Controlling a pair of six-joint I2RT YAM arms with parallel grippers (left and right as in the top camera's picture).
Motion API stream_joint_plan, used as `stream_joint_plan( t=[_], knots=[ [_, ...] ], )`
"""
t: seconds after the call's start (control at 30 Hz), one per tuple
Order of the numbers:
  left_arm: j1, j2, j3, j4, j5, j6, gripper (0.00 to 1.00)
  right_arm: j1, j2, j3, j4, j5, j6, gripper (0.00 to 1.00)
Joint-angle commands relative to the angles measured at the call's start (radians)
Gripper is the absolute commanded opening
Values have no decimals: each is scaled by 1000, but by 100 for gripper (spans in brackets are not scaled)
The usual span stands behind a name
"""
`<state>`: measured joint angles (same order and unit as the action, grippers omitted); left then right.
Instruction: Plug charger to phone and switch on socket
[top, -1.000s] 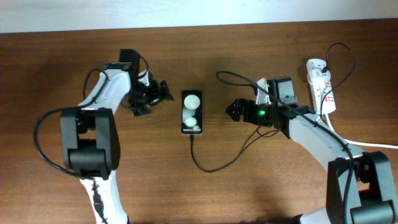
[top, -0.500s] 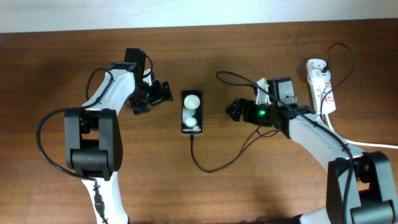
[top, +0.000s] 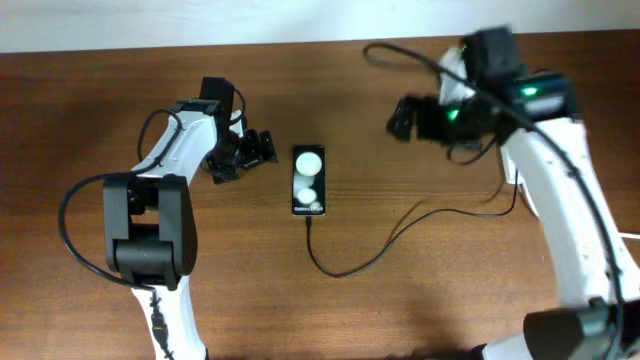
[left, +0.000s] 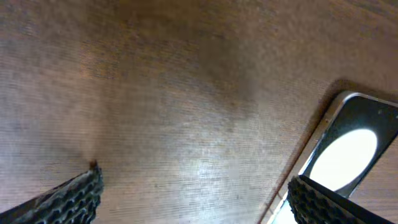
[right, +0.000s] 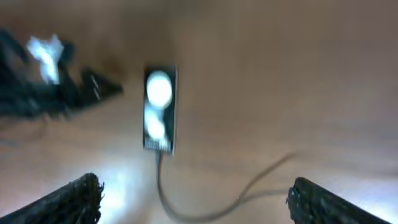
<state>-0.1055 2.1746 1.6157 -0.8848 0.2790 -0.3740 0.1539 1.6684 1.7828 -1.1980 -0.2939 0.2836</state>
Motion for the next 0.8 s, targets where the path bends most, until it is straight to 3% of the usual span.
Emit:
stream_joint_plan(
  t=[0.0, 0.1, 0.2, 0.33, 0.47, 0.73, 0.77],
  knots=[
    [3, -6, -5, 1, -14, 16, 99, -5, -13, 195, -68, 288, -23, 99],
    [3, -6, -5, 1, -14, 16, 99, -6, 4, 201, -96, 518, -22, 99],
    [3, -6, -5, 1, -14, 16, 99, -22, 49, 201, -150, 574, -22, 99],
    [3, -6, -5, 1, -14, 16, 99, -187, 125, 190, -210, 575, -21, 99],
    [3, -6, -5, 1, -14, 16, 99, -341, 158, 68, -189, 537, -21, 99],
    [3, -6, -5, 1, -14, 16, 99, -403, 162, -34, 14, 507, -21, 100],
    [3, -6, -5, 1, -14, 16, 99, -403, 169, -34, 16, 508, -21, 92]
  ],
)
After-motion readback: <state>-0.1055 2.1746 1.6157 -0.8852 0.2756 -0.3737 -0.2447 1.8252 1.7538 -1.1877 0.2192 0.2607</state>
